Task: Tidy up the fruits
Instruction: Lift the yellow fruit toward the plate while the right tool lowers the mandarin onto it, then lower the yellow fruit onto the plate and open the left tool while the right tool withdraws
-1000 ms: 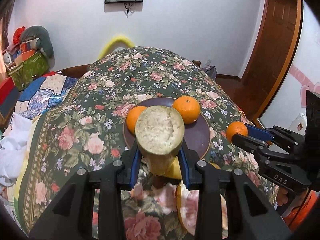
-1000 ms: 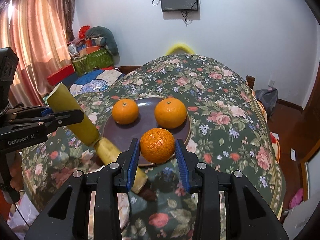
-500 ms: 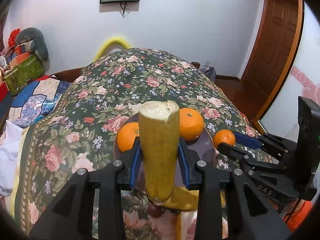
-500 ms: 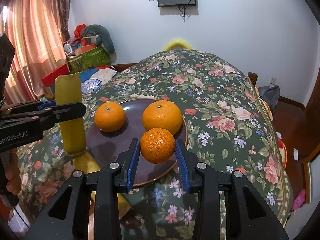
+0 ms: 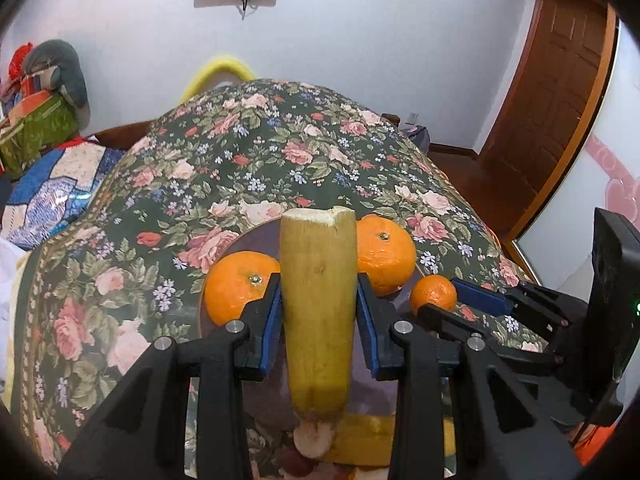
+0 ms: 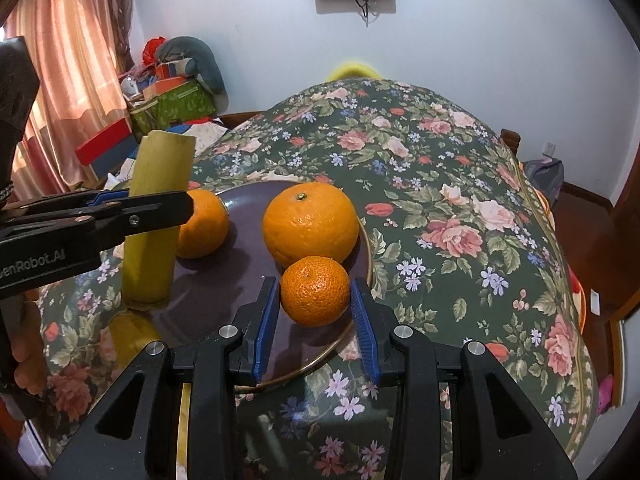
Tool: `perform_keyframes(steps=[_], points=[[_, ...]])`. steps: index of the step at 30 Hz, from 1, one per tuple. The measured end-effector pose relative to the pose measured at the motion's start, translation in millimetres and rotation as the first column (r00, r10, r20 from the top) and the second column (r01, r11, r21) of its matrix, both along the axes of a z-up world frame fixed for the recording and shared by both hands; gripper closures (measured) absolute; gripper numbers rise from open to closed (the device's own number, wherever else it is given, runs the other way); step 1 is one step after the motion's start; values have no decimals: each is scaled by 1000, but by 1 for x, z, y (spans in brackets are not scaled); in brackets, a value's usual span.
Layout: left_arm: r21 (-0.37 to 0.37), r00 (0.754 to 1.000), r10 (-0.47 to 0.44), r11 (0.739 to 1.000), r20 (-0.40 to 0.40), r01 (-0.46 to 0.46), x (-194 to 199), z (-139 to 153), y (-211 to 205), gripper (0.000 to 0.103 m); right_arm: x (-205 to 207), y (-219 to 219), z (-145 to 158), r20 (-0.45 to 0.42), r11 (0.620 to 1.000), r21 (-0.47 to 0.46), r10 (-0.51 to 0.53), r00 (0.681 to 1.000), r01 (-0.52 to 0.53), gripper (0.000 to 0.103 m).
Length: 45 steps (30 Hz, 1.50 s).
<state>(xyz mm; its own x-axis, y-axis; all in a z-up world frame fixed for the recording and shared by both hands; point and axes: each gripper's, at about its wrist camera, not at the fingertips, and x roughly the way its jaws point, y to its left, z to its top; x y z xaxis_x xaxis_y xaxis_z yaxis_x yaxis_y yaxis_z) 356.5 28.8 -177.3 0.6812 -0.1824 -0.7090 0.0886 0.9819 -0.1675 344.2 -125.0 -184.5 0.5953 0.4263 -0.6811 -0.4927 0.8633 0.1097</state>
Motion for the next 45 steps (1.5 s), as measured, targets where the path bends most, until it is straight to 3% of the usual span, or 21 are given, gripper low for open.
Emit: perform_keyframes(steps=[10,21,26,41,45], points=[[-4,999,9,1000,-43,-9,25,-14,-2,69,8,8,-9,-16,999,-27,24,1000,-24,69],[20,1000,7,1000,-27,-7,17,-7,-4,64,10,9,-11,-45,999,-41,26,999,-28,68],[25,1000,13,1000,-19,-12,2,2,-2,64,1,6,2,-26,999,-33,19,999,-20,63],[78,997,42,996,67,-47,-75,57,2,64,-56,-1,55,63,1000,-12,15,998,-14,60],[89,994,55,994,93,-63,-102,70,3,56,-76,-3,64,90,1000,-15,12,996,-11,55]])
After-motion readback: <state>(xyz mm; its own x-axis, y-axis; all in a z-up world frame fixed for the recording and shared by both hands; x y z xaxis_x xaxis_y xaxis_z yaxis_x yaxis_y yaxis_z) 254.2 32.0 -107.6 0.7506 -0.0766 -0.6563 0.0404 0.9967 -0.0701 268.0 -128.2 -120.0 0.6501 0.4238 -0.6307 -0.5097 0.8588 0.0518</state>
